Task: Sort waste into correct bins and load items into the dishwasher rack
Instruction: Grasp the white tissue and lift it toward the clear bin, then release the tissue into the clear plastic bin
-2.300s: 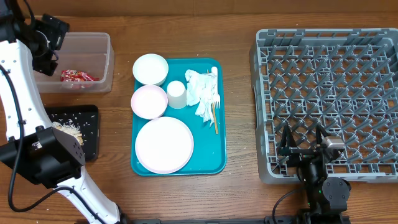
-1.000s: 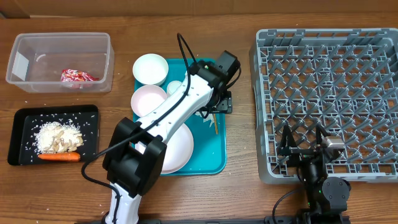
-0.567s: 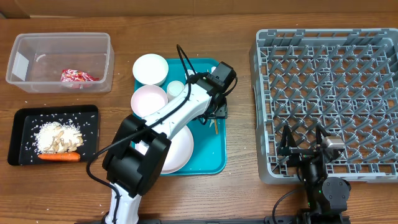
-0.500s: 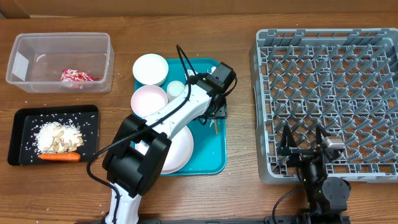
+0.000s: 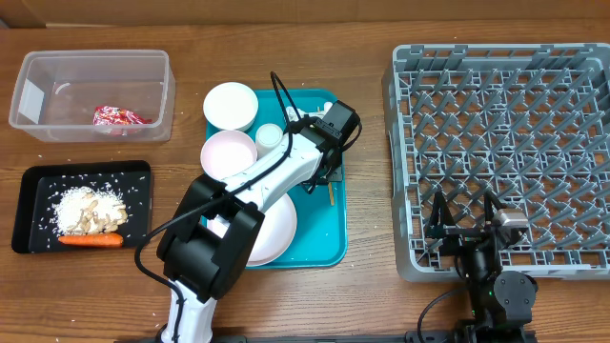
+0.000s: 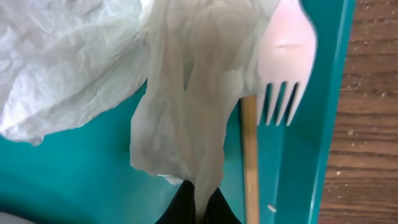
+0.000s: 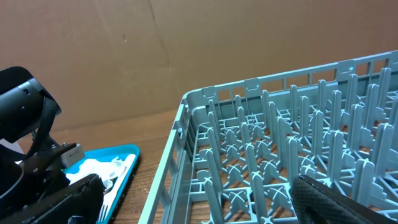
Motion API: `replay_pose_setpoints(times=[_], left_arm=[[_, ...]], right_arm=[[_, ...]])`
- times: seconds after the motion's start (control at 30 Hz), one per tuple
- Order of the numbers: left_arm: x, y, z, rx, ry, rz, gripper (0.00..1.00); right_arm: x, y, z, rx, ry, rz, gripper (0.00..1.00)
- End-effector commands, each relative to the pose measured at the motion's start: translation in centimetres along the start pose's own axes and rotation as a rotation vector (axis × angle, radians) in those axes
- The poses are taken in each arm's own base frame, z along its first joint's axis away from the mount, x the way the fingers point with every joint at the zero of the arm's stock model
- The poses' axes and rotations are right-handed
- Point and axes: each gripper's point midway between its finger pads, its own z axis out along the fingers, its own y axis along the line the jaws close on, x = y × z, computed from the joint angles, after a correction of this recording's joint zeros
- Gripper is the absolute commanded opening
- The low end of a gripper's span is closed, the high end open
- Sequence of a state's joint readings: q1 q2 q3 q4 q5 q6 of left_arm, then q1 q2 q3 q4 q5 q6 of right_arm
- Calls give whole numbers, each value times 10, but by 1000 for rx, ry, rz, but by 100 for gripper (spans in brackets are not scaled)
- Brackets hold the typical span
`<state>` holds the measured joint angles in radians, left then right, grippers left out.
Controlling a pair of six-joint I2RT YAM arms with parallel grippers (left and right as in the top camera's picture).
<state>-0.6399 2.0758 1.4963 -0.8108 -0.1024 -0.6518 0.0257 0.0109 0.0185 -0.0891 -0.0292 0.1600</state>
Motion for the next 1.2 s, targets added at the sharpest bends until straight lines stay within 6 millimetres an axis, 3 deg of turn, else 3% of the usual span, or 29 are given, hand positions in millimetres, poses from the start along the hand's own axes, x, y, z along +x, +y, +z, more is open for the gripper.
replay_pose_setpoints(times=[0.0, 0.37, 0.5, 0.63, 0.67, 0.7, 0.73, 0.83, 1.0, 1.07, 1.13, 1.17], left_arm=[[-5, 3, -16, -9, -4, -2, 4], [-46, -16, -119, 40, -69, -6, 4], [-79, 5, -156, -17, -187, -32, 4], [-132, 59, -196, -103, -358, -141, 4], [-153, 93, -203, -150, -414, -218, 4], [-160, 106, -204, -166, -430, -246, 4], [-174, 137, -204, -193, -453, -315, 4], [-192, 194, -202, -188, -467, -444, 4], [-203, 285, -186, -11, -423, -799, 4], [-197, 328, -173, 53, -382, -1048, 4], [-194, 350, -164, 63, -365, -1145, 5], [-192, 371, -154, 50, -362, -1205, 18]], right_arm=[[1, -2, 0, 5, -5, -4, 100], [1, -2, 0, 5, -5, -4, 100], [1, -2, 0, 5, -5, -4, 100], [1, -2, 0, 5, -5, -4, 100], [1, -2, 0, 5, -5, -4, 100], [1, -2, 0, 5, -5, -4, 100], [1, -2, 0, 5, -5, -4, 100], [1, -2, 0, 5, -5, -4, 100], [1, -2, 0, 5, -5, -4, 100], [1, -2, 0, 5, -5, -4, 100], [1, -2, 0, 5, -5, -4, 100], [1, -2, 0, 5, -5, -4, 100]])
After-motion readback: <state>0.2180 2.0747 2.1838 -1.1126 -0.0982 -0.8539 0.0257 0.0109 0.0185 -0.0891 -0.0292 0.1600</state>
